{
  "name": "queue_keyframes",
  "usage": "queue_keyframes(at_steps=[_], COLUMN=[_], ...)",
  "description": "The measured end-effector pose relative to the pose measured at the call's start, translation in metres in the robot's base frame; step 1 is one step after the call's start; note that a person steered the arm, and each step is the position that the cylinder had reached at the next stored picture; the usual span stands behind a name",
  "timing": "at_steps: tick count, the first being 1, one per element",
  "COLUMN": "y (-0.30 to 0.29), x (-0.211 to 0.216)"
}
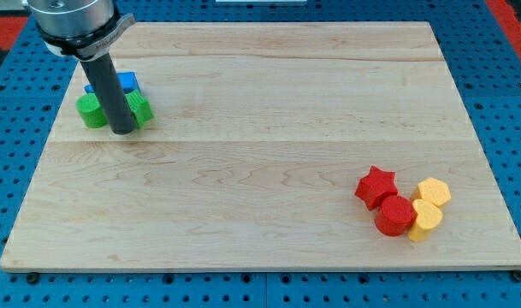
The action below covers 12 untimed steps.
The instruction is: Push the yellow hexagon to the top left of the board
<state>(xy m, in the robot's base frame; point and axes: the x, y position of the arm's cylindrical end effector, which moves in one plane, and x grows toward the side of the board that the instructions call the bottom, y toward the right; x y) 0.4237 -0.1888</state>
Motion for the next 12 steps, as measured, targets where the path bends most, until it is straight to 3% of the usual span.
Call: queue_keyframes(at_steps=[1, 2, 5, 6, 7, 9, 10, 12], y=[0.001, 0.059, 0.406, 0.506, 0.534, 0.51, 0.467, 0.407], x=[0.002, 0.019, 0.009, 0.051, 0.084, 0.171, 0.169, 0.119])
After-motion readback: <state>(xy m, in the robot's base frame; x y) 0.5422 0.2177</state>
